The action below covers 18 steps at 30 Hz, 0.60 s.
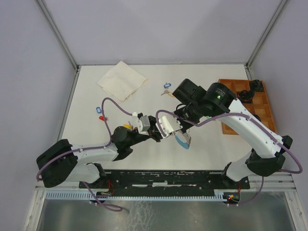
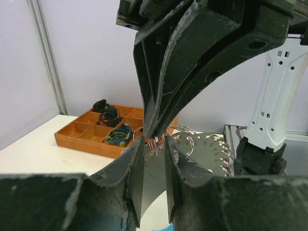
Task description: Remove the keys from the keyring
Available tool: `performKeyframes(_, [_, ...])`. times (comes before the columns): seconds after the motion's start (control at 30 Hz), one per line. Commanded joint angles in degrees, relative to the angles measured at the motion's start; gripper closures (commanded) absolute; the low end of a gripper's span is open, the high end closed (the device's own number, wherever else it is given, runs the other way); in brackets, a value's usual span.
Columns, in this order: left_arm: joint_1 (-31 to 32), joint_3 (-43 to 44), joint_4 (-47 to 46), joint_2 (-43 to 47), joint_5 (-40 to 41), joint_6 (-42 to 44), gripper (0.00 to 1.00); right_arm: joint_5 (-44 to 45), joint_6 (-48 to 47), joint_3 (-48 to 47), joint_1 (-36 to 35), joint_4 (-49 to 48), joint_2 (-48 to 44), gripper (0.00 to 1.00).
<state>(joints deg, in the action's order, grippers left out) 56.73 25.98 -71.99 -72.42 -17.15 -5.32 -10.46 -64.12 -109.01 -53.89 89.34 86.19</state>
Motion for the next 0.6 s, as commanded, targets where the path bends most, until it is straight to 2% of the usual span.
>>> performKeyframes(0.0, [0.44,2.76,-3.70,-1.17,-0.68,-2.59,0.71,-0.48,1.16,-2.79,-0.18,-1.17,-0.49,0.99])
performKeyframes(0.57, [0.40,4.00,-0.92,-2.67,-0.42,-2.50,0.75,-1.48,1.71,-2.57,-0.24,-1.98,-0.68,0.99])
